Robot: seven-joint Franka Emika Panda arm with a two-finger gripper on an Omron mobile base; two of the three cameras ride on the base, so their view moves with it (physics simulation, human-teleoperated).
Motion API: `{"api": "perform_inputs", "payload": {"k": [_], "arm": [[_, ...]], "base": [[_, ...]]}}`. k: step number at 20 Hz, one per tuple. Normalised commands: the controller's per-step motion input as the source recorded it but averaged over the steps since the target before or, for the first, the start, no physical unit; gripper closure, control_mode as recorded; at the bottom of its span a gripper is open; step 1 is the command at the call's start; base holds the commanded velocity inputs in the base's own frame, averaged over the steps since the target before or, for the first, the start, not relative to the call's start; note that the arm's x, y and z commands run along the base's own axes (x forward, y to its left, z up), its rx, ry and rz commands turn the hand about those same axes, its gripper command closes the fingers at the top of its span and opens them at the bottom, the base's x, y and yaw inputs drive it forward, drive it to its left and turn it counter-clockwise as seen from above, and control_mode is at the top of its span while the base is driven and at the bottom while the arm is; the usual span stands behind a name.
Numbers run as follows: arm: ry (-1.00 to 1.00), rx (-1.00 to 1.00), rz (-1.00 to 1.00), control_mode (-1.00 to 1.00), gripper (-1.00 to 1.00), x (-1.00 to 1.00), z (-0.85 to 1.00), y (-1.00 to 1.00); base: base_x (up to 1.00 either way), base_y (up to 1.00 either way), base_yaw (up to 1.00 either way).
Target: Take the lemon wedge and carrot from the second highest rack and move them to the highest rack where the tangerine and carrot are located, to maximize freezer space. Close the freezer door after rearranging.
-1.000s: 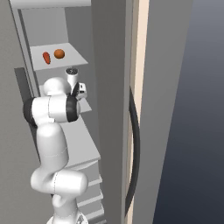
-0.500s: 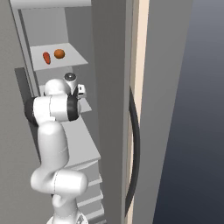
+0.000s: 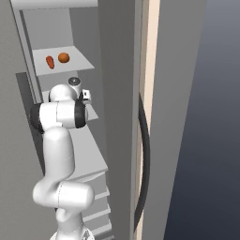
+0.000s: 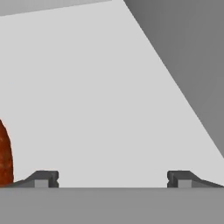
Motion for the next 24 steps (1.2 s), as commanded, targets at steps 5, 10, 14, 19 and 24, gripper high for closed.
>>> {"api": "perform_inputs", "payload": {"k": [5, 10, 14, 19, 24], "arm": [[0.0, 0.0, 0.0, -1.0, -1.0, -0.02, -0.25, -0.15], [0.0, 0.0, 0.0, -1.0, -1.0, -0.17, -0.16, -0.25], [0.0, 0.0, 0.0, -1.0, -1.0, -0.27, -0.13, -0.24], [0.0, 0.0, 0.0, -1.0, -1.0, -0.21, -0.09, -0.22], [-0.01, 0.0, 0.0, -1.0, -1.0, -0.15, -0.04, -0.22]], "base": [[0.0, 0.0, 0.0], [0.0, 0.0, 0.0], [0.0, 0.0, 0.0], [0.0, 0.0, 0.0], [0.0, 0.0, 0.0]]}}
